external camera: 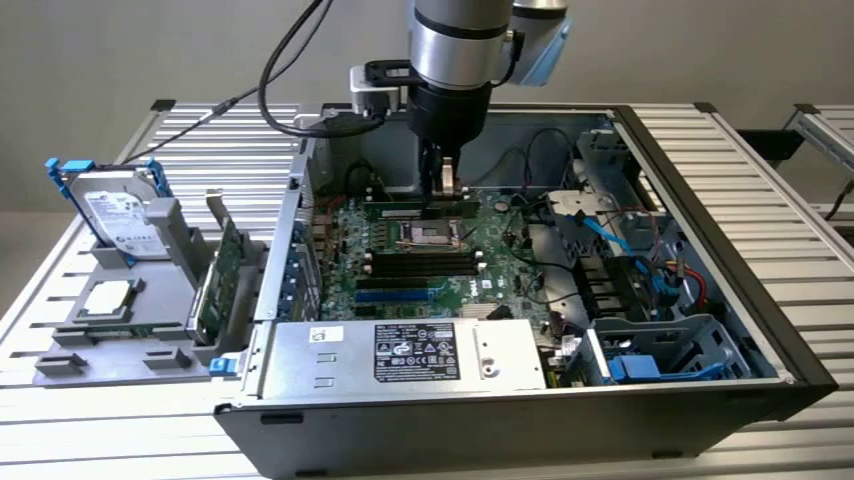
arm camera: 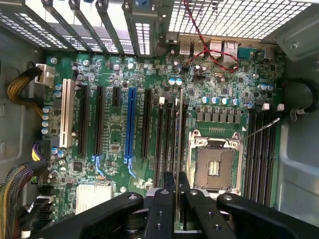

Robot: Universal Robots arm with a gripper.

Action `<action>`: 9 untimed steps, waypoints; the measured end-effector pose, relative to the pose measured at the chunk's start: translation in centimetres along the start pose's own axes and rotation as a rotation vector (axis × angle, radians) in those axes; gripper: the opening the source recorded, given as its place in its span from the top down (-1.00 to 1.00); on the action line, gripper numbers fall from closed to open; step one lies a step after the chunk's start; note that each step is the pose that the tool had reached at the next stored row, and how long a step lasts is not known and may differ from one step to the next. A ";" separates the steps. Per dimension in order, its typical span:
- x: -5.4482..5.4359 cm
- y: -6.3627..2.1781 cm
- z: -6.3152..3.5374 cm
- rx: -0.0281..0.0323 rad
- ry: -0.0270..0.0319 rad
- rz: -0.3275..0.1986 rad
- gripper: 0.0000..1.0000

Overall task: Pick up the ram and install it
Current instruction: 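Insert the ram into the slot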

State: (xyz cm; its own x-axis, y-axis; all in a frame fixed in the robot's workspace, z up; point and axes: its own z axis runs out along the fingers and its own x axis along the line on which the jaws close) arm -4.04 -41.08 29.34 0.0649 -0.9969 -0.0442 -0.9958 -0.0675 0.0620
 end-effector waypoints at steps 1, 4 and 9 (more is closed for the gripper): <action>0.0 -0.10 0.19 -0.0004 0.0016 -0.007 0.73; 0.0 -0.28 0.72 -0.0011 0.0061 -0.020 0.73; 0.1 -0.40 1.61 -0.0020 0.0142 -0.022 0.73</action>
State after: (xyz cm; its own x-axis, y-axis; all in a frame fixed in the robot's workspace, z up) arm -3.74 -41.07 27.71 0.0879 -0.9956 -0.0315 -0.9940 -0.0897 0.0631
